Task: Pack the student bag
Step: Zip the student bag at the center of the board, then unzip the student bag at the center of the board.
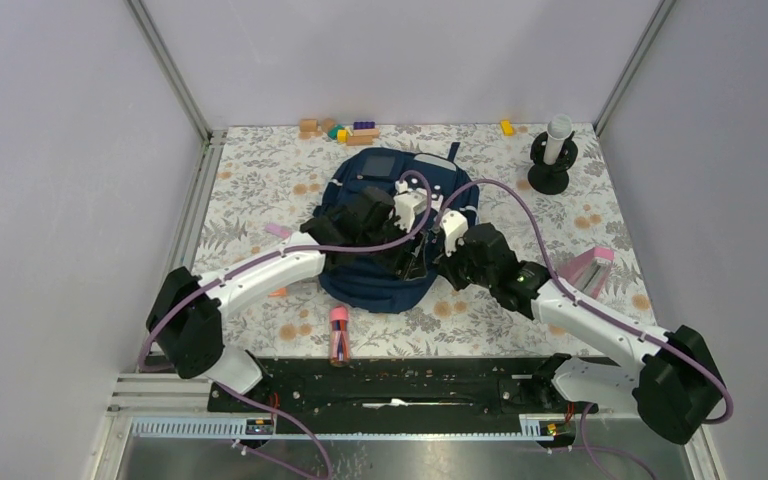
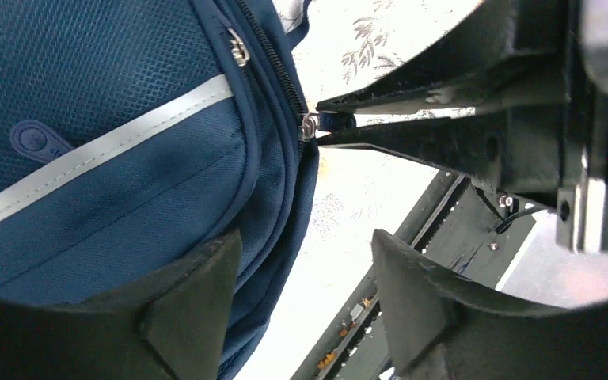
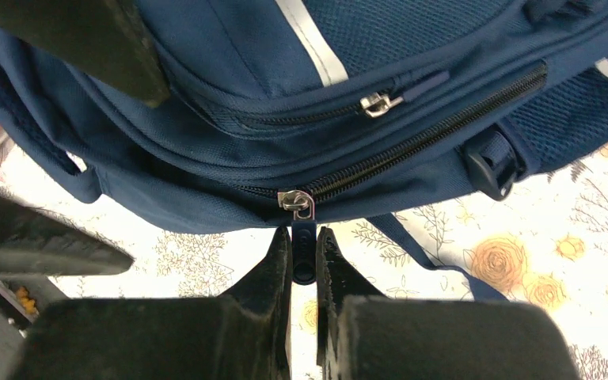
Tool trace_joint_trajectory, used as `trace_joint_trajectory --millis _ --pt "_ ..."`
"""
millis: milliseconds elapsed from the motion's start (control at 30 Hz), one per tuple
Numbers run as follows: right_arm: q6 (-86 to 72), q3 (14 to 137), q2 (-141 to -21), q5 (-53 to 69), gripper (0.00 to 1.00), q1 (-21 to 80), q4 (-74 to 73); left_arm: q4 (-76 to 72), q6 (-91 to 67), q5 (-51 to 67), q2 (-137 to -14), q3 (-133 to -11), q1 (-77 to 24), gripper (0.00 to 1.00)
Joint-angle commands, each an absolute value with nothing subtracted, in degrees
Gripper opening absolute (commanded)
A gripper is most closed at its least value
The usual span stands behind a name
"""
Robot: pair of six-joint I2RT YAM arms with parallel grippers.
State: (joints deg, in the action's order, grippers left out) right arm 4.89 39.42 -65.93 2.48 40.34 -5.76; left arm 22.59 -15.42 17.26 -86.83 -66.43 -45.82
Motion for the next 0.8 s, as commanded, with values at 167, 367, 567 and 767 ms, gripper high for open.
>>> trace_joint_trajectory --millis 167,367,567,767 --pt "-3.30 35.64 -57.37 -4.51 0.00 41.83 -3.39 26.57 -8.16 8.37 -77.37 -74.27 -39.90 0.88" --pt "-1.52 33.45 -54.95 -6.59 0.00 41.77 -5.69 27.13 -14.33 12.14 -77.24 -72.16 -24.58 0.92" --pt "-1.03 30.86 -52.95 -7.07 0.00 41.80 -5.52 26.46 -19.67 22.57 -82.18 -65.18 -16.70 0.86" --pt "-1.04 32.59 -53.89 -7.21 0.00 41.78 -7.05 25.68 -20.80 22.46 -83.78 -62.98 -12.75 0.62"
